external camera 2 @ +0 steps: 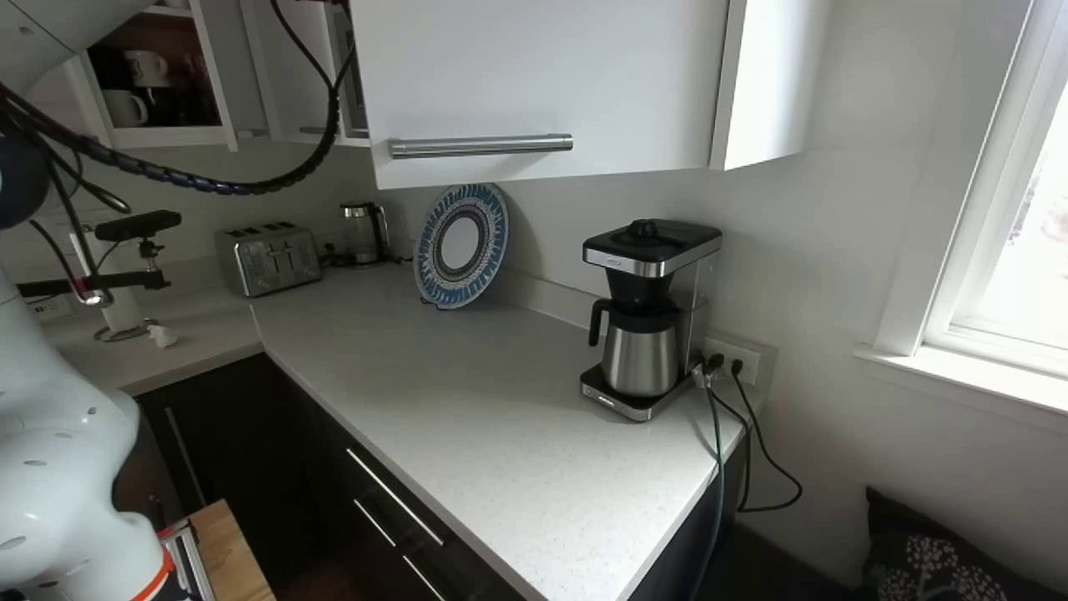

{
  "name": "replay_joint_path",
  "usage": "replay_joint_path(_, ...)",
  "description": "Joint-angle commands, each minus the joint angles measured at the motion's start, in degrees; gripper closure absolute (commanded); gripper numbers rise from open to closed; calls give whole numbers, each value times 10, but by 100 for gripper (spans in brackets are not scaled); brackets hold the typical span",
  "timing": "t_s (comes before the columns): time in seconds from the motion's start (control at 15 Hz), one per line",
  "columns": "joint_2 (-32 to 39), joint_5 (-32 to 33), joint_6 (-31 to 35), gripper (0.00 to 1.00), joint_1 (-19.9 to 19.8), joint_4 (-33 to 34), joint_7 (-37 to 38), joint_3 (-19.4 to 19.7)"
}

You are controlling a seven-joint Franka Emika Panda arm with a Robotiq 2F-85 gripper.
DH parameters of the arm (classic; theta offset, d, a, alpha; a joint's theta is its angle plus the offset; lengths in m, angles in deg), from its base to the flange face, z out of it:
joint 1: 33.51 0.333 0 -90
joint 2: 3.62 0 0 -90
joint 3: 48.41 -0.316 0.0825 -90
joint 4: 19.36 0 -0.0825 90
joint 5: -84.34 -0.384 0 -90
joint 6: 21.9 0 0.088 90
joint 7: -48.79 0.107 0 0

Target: Shift the cup from the cabinet on the right to the counter

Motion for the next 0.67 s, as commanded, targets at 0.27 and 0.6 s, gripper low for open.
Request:
replay_joint_path(0.27, -53, -4, 51, 97, 1, -120, -4, 0)
replay_joint_path(0.6, -68, -5, 56, 97, 1, -139, -5, 1)
